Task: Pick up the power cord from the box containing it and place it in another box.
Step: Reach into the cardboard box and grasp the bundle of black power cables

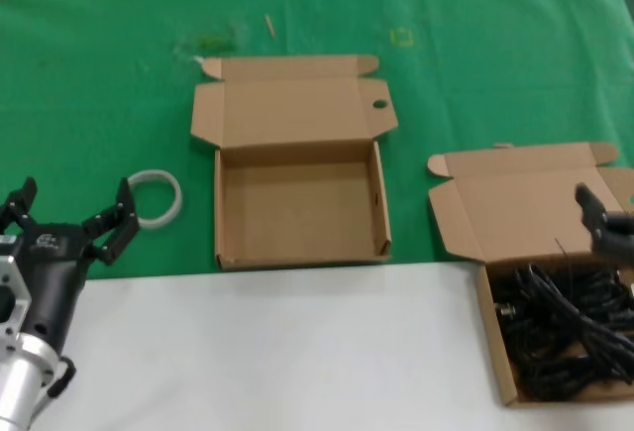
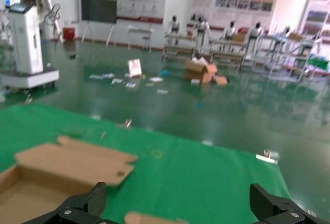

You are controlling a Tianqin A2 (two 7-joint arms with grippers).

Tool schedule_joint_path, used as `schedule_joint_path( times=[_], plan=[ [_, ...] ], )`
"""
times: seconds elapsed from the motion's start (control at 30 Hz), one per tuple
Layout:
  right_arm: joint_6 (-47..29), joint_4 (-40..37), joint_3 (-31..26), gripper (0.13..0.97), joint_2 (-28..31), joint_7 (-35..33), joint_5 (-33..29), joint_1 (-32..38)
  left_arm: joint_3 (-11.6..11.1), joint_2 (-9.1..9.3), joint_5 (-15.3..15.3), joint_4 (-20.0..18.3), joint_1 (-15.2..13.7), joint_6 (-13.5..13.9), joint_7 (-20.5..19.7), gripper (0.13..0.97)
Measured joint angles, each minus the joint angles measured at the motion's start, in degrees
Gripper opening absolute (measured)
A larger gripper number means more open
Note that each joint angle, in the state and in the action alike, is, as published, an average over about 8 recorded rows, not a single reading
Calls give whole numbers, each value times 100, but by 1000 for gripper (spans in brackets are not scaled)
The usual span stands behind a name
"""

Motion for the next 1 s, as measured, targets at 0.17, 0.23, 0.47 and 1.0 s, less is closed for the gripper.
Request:
schedule_joint_path(
  times=[0.17, 0.23, 0.47, 1.0],
  plan=[
    [-1004, -67, 1102, 966, -135, -385, 368, -1078, 0, 0, 0, 0, 0, 0, 0, 672],
    [-1401, -139, 1505, 966, -239, -501, 418, -1471, 0, 0, 0, 0, 0, 0, 0, 650],
    [-2117, -653, 2038, 966, -366, -526, 65, -2082, 0, 0, 0, 0, 0, 0, 0, 541],
    [-1479, -1650, 76, 879, 156, 542, -1113, -422, 0, 0, 0, 0, 0, 0, -1, 244]
  ],
)
